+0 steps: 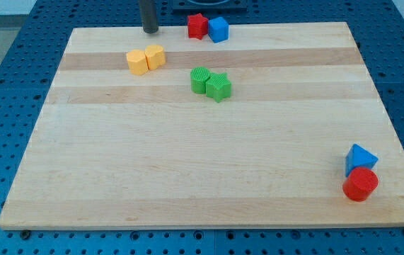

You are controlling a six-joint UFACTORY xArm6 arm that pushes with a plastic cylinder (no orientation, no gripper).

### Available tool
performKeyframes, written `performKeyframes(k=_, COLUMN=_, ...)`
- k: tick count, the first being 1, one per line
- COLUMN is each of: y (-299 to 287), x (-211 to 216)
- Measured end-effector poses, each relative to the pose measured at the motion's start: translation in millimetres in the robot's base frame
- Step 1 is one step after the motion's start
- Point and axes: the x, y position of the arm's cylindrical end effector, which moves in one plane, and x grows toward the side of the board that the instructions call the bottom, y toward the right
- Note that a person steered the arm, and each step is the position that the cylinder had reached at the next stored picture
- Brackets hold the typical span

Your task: Slightly move the blue cube with a red star towards the right

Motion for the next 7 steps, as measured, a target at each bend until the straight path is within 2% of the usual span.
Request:
performKeyframes(k=2, y=3.8, x=-1.1)
performKeyframes(k=3, y=23.3, x=0.8)
performKeyframes(k=5, y=153.4, x=20.8)
performKeyframes(k=7, y=183.1, x=65.5)
